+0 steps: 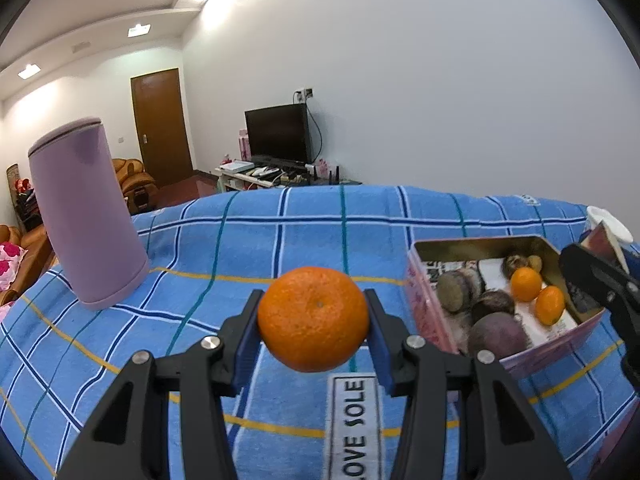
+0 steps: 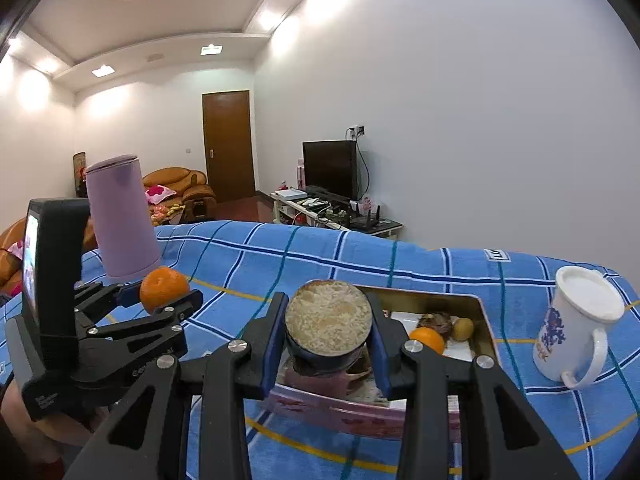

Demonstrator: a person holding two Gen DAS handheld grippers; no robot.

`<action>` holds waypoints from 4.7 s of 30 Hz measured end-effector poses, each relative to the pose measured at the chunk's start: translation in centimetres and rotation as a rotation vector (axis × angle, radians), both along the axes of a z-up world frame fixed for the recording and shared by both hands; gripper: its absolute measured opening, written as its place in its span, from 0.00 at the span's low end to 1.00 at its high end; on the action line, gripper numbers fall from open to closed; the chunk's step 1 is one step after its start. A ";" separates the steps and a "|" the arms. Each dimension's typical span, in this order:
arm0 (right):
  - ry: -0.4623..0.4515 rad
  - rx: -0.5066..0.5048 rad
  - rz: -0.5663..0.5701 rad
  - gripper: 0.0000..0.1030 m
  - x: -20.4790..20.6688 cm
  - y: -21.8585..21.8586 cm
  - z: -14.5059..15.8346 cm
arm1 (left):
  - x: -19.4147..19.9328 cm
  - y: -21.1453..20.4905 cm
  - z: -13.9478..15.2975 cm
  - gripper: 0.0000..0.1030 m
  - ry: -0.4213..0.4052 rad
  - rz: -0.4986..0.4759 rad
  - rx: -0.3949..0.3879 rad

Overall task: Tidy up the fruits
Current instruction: 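Carry the striped fruit and orange in both tools over the pink tin, then lower both fruits into the pink tin and open both tools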

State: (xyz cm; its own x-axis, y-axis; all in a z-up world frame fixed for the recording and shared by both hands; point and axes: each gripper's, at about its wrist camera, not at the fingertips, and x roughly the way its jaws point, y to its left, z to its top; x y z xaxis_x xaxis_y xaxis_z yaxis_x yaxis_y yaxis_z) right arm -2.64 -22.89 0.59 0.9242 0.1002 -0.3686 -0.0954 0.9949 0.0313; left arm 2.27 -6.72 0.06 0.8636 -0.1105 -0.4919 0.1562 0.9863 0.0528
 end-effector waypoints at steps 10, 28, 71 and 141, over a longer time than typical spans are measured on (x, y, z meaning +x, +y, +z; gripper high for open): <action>-0.023 0.013 -0.047 0.38 -0.8 -2.7 0.3 | -1.0 -2.3 1.1 0.48 -0.028 -0.029 -0.008; -0.053 0.015 -0.103 0.38 -1.9 -6.3 1.1 | -1.0 -6.5 1.7 0.48 -0.039 -0.094 -0.003; -0.003 0.005 -0.209 0.38 -0.3 -8.6 0.3 | 3.1 -12.1 0.6 0.48 0.030 -0.188 -0.052; 0.343 0.204 -0.097 0.39 12.1 -8.9 -3.9 | 7.0 -14.9 -2.3 0.48 0.158 -0.226 0.049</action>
